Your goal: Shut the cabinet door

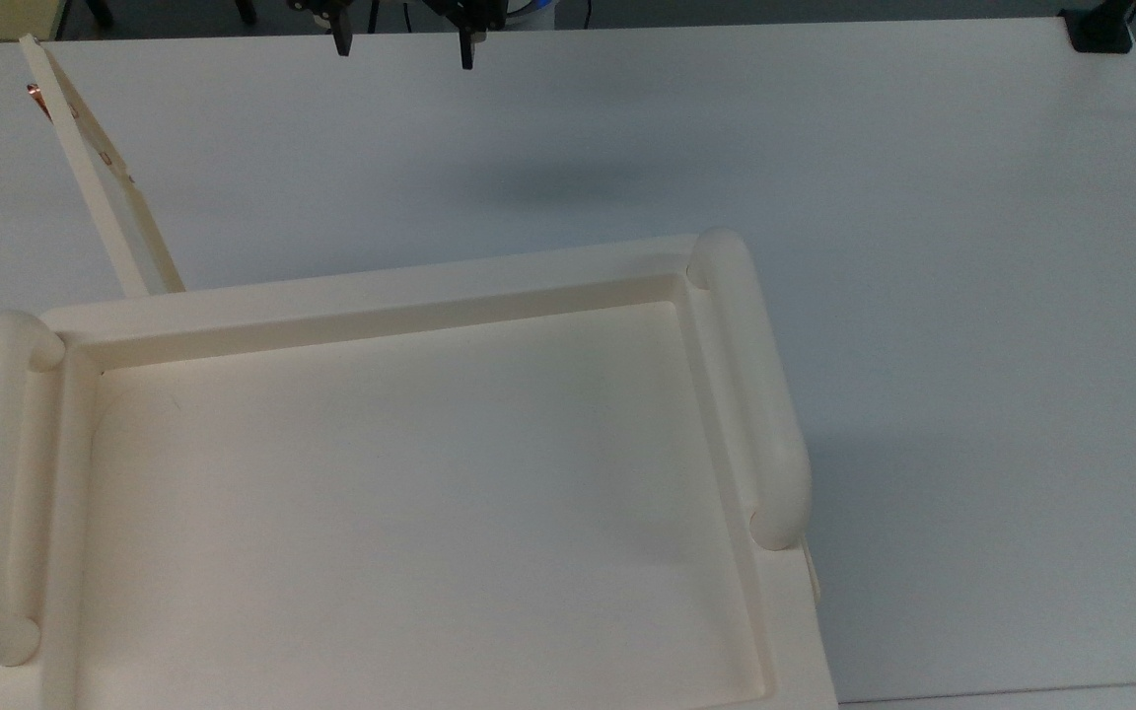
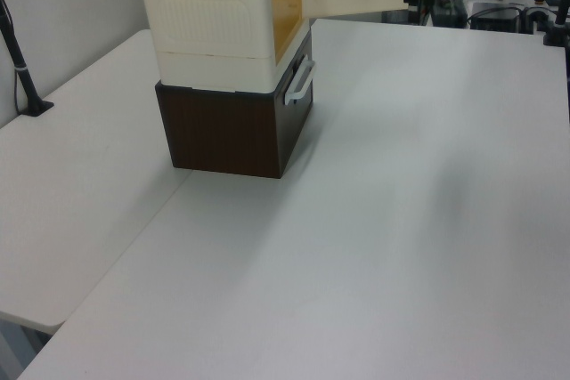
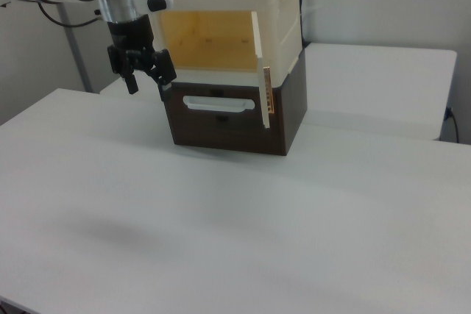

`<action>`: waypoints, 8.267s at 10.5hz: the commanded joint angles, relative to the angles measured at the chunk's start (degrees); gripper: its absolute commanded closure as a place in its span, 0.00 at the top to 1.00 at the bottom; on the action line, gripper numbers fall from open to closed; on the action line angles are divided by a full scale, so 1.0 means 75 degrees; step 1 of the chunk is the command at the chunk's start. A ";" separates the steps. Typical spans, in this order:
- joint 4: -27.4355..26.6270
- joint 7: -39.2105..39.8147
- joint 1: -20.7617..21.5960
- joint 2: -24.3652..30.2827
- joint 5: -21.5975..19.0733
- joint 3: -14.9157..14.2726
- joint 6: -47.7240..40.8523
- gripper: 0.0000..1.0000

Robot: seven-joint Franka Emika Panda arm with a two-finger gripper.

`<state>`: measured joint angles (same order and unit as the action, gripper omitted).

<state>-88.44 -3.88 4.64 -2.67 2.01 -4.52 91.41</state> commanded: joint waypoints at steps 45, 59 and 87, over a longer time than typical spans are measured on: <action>0.0905 0.0834 -0.2238 -0.0570 -0.0526 -0.0194 0.2604 1.00; 0.0952 0.0775 0.0366 -0.2257 -0.0866 -0.0182 0.7717 1.00; -0.0255 -0.0104 -0.1005 0.0133 0.0212 0.1166 -0.0024 1.00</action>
